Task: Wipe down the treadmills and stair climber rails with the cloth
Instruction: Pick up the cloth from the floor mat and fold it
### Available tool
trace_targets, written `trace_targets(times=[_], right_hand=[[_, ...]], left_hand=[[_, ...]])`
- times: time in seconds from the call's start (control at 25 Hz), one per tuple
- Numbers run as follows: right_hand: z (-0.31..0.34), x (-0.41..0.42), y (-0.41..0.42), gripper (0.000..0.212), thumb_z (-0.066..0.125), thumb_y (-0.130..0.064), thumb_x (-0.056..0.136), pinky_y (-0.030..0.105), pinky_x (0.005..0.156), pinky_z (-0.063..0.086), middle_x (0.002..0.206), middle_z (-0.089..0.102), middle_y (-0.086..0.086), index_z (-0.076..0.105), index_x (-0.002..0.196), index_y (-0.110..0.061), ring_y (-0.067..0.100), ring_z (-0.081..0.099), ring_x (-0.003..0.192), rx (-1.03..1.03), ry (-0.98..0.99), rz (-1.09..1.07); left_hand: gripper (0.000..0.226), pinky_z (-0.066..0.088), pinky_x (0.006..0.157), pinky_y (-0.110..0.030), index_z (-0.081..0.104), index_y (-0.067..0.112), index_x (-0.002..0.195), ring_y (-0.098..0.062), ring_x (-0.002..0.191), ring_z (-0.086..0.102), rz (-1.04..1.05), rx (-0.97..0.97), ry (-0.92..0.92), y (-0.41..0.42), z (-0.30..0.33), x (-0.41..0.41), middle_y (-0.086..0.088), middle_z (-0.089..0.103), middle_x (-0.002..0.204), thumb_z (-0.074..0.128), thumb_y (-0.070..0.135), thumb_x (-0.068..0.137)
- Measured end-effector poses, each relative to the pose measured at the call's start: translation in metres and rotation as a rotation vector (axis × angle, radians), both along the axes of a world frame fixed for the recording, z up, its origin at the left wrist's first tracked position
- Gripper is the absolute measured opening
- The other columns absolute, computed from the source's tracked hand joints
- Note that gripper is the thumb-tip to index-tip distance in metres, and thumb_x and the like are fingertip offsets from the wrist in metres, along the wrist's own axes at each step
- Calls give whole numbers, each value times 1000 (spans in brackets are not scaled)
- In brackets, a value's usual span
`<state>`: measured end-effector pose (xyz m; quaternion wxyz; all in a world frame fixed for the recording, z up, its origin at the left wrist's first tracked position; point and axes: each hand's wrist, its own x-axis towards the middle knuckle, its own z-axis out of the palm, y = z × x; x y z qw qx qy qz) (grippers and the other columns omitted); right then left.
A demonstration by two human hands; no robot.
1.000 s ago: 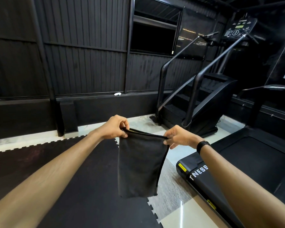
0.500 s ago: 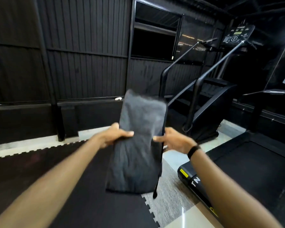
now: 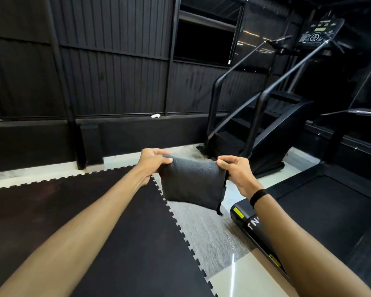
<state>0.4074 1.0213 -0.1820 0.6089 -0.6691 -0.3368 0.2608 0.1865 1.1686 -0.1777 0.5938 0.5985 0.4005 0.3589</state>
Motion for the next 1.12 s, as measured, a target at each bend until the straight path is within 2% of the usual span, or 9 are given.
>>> trace_targets(times=[0.2,0.32,0.56,0.68,0.76,0.84,0.92,1.04,1.12], right_hand=[[14,16,-19,21,73,-7,90,24,64,56,89,77,-2,72,110,-7,12,70,82,106,-88,-18],[23,29,-32,17,73,-6,89,27,66,53,85,78,-4,72,103,-14,11,69,79,129,-142,-17],[33,61,-66,30,83,-8,79,19,70,56,92,79,-4,71,105,-18,8,74,85,139,-245,-28],[33,76,-80,44,87,-2,72,38,74,62,91,78,-2,68,108,-18,12,71,80,29,-340,-61],[34,90,-91,46,87,0,71,42,79,61,98,75,6,69,112,-13,18,70,85,-51,-466,-108],[37,108,-104,39,85,-6,76,29,79,58,96,73,3,71,113,-12,17,69,87,-120,-644,-140],[46,130,-121,28,81,-13,81,10,67,45,83,68,-4,74,108,-12,7,61,74,-156,-793,-206],[56,168,-149,18,79,-18,84,10,60,38,72,58,-8,75,100,-11,4,51,67,-187,-875,-298],[60,193,-171,17,79,-22,85,15,66,38,82,59,0,74,98,-12,9,51,76,-230,-898,-329]], left_hand=[[20,48,64,-24,75,15,83,-14,74,61,1,11,-135,-8,11,16,-4,69,76,74,-5,80],[26,50,78,-31,72,13,85,-18,79,61,-39,-9,-202,-16,22,34,-6,65,79,69,-13,80],[38,54,82,-33,72,12,95,-21,82,64,-110,38,-225,-29,29,79,-14,67,87,69,-19,73],[42,53,81,-36,72,11,98,-22,83,59,-107,212,-76,-43,30,98,-17,65,90,75,-19,67],[42,56,81,-36,74,10,99,-20,82,61,-123,326,23,-52,34,116,-17,69,93,79,-14,66],[35,57,71,-27,76,12,96,-15,77,63,-142,478,132,-60,42,134,-11,72,88,83,-7,67],[25,48,59,-15,76,13,89,-9,69,62,-172,636,218,-71,52,160,-2,71,78,85,0,69],[16,43,53,-9,75,11,84,-8,66,63,-208,753,249,-92,63,205,1,69,73,83,3,73],[14,43,48,-9,73,14,80,-9,63,62,-236,764,241,-105,67,238,0,68,71,82,4,75]])
